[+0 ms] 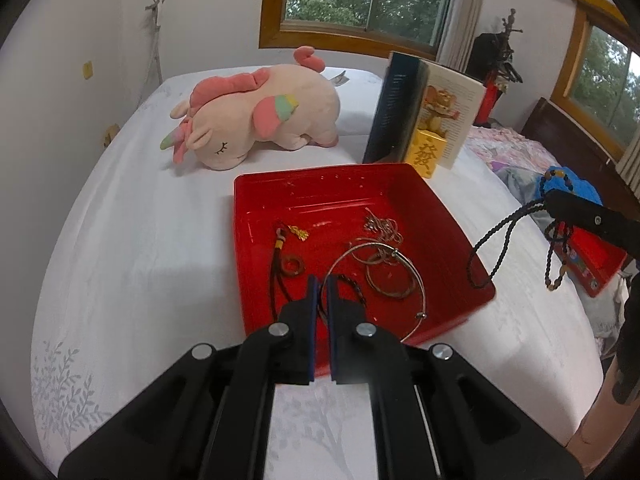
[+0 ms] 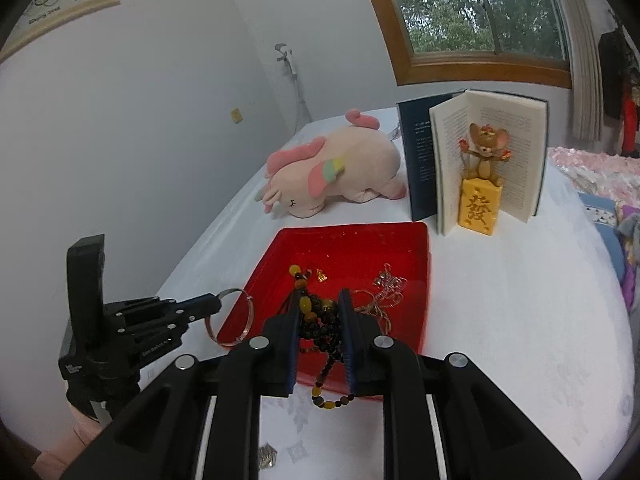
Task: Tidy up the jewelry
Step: 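Carry the bangle and necklace into the red tray and open both tools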
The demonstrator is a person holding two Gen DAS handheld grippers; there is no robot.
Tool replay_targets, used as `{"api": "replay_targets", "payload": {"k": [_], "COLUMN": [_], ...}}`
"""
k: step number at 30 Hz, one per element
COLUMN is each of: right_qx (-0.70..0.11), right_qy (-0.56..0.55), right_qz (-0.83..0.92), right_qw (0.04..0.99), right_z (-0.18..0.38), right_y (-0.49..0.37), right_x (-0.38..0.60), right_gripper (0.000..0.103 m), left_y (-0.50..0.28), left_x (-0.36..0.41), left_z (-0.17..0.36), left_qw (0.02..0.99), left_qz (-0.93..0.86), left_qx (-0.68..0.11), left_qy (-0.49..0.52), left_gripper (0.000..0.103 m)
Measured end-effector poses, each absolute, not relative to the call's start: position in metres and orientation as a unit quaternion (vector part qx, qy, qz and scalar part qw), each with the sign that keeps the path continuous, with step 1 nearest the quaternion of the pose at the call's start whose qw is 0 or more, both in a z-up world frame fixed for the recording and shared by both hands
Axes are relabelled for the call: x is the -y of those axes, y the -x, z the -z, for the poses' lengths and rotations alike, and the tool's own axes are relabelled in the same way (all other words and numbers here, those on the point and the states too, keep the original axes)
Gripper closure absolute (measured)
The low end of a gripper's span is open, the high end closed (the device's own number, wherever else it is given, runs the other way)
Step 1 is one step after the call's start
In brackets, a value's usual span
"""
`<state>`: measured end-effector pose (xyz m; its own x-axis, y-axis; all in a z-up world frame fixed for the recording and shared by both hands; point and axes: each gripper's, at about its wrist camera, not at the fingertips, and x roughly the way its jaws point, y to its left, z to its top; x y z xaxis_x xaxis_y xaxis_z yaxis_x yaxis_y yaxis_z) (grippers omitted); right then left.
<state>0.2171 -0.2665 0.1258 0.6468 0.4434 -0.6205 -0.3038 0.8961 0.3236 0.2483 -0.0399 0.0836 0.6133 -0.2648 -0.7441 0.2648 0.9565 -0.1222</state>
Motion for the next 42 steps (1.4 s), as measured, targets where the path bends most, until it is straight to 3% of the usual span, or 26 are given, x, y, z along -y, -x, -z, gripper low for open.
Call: {"api": "replay_targets", "payload": {"k": [16, 29, 32, 33, 34, 35, 42], "right_qx": [-0.428, -0.460, -0.462, -0.460, -0.457, -0.455, -0.443], "right_qy": [-0.087, -0.070, -0.065, -0.062, -0.061, -0.060, -0.063], "right_qz": [-0.164, -0.137, -0.135, -0.135, -0.133, -0.132, -0.140], "right_qw": [0.885, 0.874, 0.874, 0.875, 0.878, 0.879, 0.883], "right_z": [-0.060, -0.028, -0.026, -0.026, -0.028, -0.029, -0.040], "right_y": [-0.303, -0.322, -0.323, -0.323, -0.321, -0.321, -0.309], "right_x": [0.249, 0.247, 0.244, 0.244, 0.244, 0.244, 0.244], "right_gripper": [0.085, 0.085, 0.079, 0.069, 0.065, 0.065, 0.065], "left_y": [-0.322, -0.344, -0.345, -0.344, -0.343, -0.342, -0.327], "left_x": [0.059, 0.062, 0.063, 0.064, 0.064, 0.063, 0.065], "left_z": [-0.036, -0.016, -0.015, -0.015, -0.016, -0.018, -0.031], "left_qw": [0.875, 0.866, 0.865, 0.865, 0.867, 0.868, 0.877], "left_qz": [0.133, 0.118, 0.126, 0.126, 0.125, 0.126, 0.130], "left_qx": [-0.465, -0.485, -0.486, -0.485, -0.483, -0.480, -0.463], "left_qy": [-0.010, -0.009, -0.007, -0.008, -0.010, -0.009, -0.012], "left_gripper": [0.100, 0.099, 0.095, 0.094, 0.086, 0.081, 0.081]}}
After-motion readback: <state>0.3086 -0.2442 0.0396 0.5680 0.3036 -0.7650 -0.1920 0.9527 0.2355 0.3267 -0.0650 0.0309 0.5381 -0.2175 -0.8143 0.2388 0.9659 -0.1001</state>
